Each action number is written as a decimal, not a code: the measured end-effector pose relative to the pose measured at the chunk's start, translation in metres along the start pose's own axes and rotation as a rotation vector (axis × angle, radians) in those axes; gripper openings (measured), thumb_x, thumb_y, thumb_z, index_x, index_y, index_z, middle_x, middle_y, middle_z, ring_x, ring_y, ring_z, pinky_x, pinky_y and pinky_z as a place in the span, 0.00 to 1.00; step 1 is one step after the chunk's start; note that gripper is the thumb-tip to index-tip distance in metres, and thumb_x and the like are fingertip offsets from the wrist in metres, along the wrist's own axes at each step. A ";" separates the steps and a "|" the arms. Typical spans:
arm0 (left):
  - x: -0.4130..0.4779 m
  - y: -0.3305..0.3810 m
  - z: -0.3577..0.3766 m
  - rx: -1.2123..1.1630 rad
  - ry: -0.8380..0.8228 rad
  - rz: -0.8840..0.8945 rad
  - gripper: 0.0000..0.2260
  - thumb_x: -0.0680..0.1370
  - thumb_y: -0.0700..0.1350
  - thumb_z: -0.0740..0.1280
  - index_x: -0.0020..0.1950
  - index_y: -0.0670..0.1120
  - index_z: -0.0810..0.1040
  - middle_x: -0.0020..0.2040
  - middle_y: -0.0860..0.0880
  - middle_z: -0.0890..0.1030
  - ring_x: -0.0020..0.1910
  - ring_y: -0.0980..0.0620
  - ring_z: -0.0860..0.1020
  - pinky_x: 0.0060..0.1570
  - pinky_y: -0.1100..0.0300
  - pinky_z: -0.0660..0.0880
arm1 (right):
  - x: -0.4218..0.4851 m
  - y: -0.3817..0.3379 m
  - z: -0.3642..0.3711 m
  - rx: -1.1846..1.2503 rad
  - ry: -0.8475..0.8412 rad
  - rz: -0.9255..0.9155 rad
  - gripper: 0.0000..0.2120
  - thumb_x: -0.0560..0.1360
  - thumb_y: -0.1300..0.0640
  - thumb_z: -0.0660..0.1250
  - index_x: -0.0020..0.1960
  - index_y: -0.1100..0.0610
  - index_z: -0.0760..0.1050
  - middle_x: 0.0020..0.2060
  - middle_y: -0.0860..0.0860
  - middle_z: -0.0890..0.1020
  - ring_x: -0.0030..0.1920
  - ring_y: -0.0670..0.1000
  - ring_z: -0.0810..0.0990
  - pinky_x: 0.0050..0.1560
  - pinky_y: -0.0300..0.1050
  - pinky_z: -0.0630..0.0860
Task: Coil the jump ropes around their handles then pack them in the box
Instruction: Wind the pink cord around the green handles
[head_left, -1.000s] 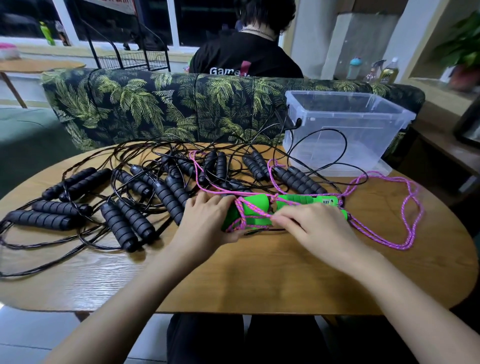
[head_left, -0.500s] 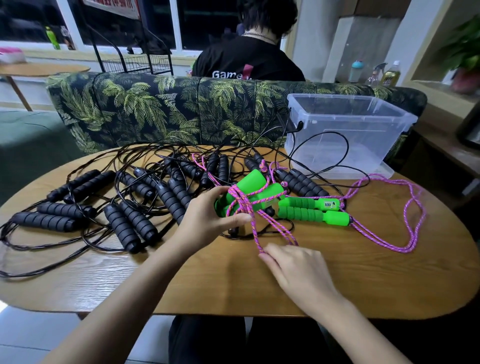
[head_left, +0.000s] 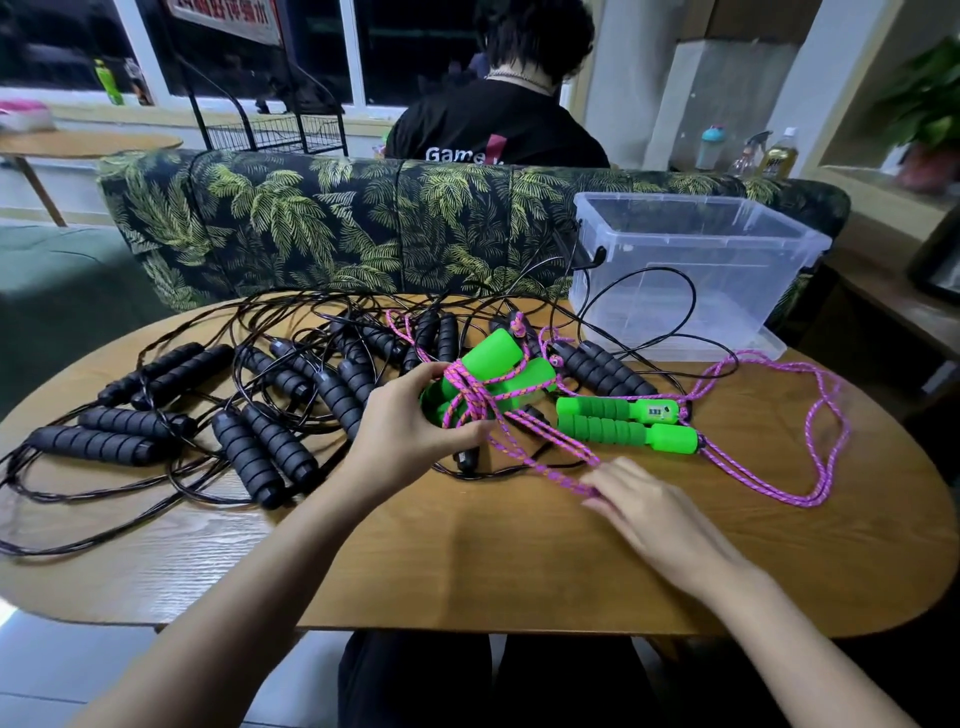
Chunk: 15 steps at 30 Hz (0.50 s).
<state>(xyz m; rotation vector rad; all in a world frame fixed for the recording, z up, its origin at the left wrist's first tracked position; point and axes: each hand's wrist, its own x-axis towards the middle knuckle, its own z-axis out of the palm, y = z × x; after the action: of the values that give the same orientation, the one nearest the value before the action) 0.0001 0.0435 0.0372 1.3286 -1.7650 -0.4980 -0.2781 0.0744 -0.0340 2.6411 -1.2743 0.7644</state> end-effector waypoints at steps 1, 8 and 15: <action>0.000 0.000 -0.001 -0.008 -0.001 0.007 0.23 0.65 0.51 0.81 0.57 0.47 0.81 0.40 0.59 0.81 0.37 0.69 0.76 0.37 0.75 0.67 | 0.000 0.010 -0.003 0.023 -0.035 0.003 0.15 0.83 0.44 0.53 0.52 0.53 0.73 0.47 0.46 0.78 0.50 0.48 0.77 0.50 0.43 0.75; -0.004 0.002 -0.006 -0.157 -0.054 0.020 0.26 0.60 0.62 0.75 0.55 0.53 0.80 0.43 0.56 0.84 0.43 0.59 0.81 0.44 0.64 0.77 | 0.018 0.037 -0.015 0.545 -0.085 0.277 0.13 0.76 0.38 0.65 0.37 0.43 0.76 0.34 0.42 0.79 0.39 0.42 0.78 0.75 0.39 0.58; -0.008 0.006 -0.011 -0.194 -0.215 0.163 0.26 0.62 0.57 0.78 0.58 0.58 0.77 0.50 0.59 0.83 0.51 0.57 0.81 0.55 0.54 0.78 | 0.064 0.055 -0.045 1.093 -0.364 0.627 0.23 0.68 0.40 0.75 0.34 0.60 0.73 0.20 0.48 0.64 0.21 0.45 0.60 0.32 0.33 0.71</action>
<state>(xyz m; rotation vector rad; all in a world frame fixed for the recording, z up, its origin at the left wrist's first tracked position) 0.0065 0.0549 0.0447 1.0181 -1.9257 -0.7223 -0.3038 0.0082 0.0301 3.2589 -2.3878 1.4385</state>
